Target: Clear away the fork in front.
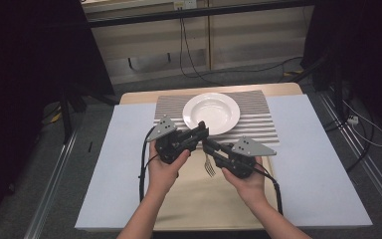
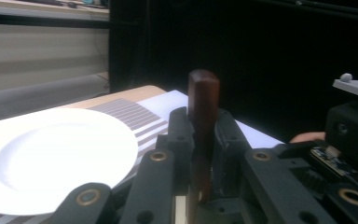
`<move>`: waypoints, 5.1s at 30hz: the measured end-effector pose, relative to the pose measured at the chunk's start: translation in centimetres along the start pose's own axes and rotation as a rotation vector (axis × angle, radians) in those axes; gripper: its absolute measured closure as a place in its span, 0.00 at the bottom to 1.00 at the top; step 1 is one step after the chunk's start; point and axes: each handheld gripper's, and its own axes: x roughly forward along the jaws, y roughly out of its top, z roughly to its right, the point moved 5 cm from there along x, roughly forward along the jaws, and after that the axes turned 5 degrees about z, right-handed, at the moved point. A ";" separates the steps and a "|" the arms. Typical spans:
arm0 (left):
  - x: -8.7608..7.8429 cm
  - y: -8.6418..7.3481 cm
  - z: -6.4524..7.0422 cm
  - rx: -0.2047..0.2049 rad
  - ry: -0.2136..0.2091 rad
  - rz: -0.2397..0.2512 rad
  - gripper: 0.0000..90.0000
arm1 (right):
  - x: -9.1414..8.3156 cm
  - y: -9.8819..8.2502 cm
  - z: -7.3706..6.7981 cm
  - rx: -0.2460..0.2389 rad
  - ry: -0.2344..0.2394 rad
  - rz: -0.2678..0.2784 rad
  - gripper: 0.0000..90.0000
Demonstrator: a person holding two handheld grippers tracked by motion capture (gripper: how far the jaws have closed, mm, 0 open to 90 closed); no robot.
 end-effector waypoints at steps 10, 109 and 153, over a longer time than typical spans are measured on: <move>-2.6 0.5 -1.2 -0.027 -0.032 -0.022 0.90 | -2.1 -0.1 1.6 -0.030 -0.047 -0.005 0.51; -8.9 -10.4 -8.8 -0.058 0.113 -0.325 0.53 | -10.3 -2.5 8.1 -0.027 -0.182 -0.124 0.12; -15.0 -8.4 -8.2 0.027 0.180 -0.210 0.18 | -14.4 -3.9 8.8 -0.023 -0.198 -0.195 0.12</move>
